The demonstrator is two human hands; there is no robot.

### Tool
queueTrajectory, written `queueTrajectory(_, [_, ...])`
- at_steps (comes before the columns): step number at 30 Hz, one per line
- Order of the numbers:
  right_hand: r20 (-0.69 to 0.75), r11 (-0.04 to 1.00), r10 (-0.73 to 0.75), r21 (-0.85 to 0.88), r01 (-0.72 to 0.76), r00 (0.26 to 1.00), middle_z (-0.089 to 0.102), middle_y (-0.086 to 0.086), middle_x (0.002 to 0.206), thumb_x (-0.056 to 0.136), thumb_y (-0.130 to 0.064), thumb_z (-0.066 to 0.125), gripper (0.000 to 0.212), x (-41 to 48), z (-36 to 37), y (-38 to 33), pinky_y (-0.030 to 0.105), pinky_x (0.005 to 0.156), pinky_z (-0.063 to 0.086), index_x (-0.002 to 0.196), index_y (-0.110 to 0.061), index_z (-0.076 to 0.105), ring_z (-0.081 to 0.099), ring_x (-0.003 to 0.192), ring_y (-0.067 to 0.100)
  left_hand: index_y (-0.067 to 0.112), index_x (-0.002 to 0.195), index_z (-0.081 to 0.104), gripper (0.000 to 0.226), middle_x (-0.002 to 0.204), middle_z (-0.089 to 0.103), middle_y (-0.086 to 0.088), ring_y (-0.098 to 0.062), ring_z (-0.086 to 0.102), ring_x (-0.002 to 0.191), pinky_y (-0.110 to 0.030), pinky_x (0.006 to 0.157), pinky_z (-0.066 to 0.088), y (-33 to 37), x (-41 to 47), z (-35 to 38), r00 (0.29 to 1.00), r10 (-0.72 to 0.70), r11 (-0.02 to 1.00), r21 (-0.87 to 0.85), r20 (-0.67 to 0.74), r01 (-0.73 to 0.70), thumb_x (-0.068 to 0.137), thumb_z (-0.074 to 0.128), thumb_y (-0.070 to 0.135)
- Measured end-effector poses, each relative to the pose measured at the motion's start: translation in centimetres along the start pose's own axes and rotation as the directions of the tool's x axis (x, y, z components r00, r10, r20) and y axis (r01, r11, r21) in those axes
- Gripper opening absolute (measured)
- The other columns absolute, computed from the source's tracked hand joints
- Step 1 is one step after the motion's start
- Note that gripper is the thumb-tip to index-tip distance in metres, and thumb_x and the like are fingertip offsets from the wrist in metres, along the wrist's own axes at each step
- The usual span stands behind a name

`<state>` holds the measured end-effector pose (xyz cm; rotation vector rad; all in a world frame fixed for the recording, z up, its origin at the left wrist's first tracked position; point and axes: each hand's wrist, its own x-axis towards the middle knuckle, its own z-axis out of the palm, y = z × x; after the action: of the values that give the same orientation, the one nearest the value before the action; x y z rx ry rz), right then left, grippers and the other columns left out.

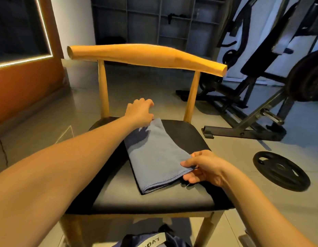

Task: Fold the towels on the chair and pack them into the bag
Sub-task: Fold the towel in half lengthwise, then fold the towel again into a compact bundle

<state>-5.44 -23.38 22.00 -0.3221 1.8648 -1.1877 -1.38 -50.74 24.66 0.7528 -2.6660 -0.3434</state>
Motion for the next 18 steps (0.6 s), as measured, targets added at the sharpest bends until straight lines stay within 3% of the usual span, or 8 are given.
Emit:
queueTrajectory(2, [-0.017,1.0,-0.002,0.001,0.002,1.0,0.075,0.023,0.103,0.092,-0.012,0.073,0.018,-0.2,0.0,0.1,0.031,0.055,0.06,0.103,-0.004,0.061,0.074,0.07,0.029,0.026,0.12,0.065,0.026,0.123,0.063,-0.001,-0.026,0.061,0.109,-0.046,0.097,0.052,0.9,-2.2,1.2,0.999,0.044,0.997,-0.068,-0.001,-0.044,0.095,0.067,0.034])
queueTrajectory(4, [-0.039,1.0,-0.002,0.008,0.002,0.999,0.073,0.023,0.105,0.098,-0.016,0.067,0.02,-0.4,0.0,0.2,0.034,0.059,0.061,0.112,-0.004,0.06,0.075,0.072,0.029,0.025,0.096,0.069,0.01,0.098,0.068,0.003,-0.018,0.063,0.088,-0.039,0.083,0.056,1.4,-5.5,1.2,0.994,0.103,0.977,-0.189,0.036,-0.095,0.094,0.069,0.035])
queueTrajectory(6, [-0.06,1.0,-0.011,0.006,0.012,0.998,0.073,0.022,0.101,0.101,-0.016,0.061,0.017,-0.5,-0.1,0.2,0.035,0.061,0.061,0.114,-0.005,0.059,0.075,0.071,0.028,0.024,0.084,0.067,0.016,0.078,0.067,0.005,-0.014,0.062,0.074,-0.036,0.071,0.054,1.6,-9.7,0.3,0.964,0.221,0.927,-0.338,0.147,-0.161,0.091,0.073,0.037])
queueTrajectory(8, [-0.088,0.999,-0.046,-0.031,0.044,0.995,0.075,0.021,0.094,0.1,-0.014,0.062,0.014,-0.8,0.1,0.3,0.032,0.057,0.059,0.112,-0.006,0.06,0.073,0.065,0.024,0.028,0.084,0.067,0.024,0.075,0.065,0.004,-0.01,0.06,0.069,-0.034,0.068,0.053,1.6,-14.0,-1.0,0.905,0.341,0.889,-0.4,0.255,-0.222,0.086,0.076,0.05])
queueTrajectory(12, [-0.188,0.974,-0.175,-0.174,0.142,0.966,0.073,0.016,0.073,0.097,-0.015,0.069,0.021,-1.1,0.7,1.2,0.027,0.046,0.05,0.112,-0.007,0.057,0.063,0.051,0.019,0.038,0.106,0.06,0.048,0.097,0.056,0.019,-0.002,0.053,0.086,-0.021,0.074,0.05,0.3,-18.9,-0.8,0.836,0.47,0.879,-0.067,0.284,-0.472,0.081,0.059,0.079])
queueTrajectory(18, [-0.239,0.956,-0.225,-0.239,0.167,0.945,0.07,0.014,0.066,0.099,-0.011,0.063,0.008,-1.5,1.2,1.5,0.027,0.043,0.047,0.098,-0.008,0.055,0.06,0.046,0.02,0.03,0.117,0.065,0.039,0.109,0.06,0.011,-0.007,0.056,0.097,-0.029,0.08,0.055,-1.6,-21.0,0.3,0.776,0.622,0.773,0.08,0.1,-0.63,0.094,0.054,0.06])
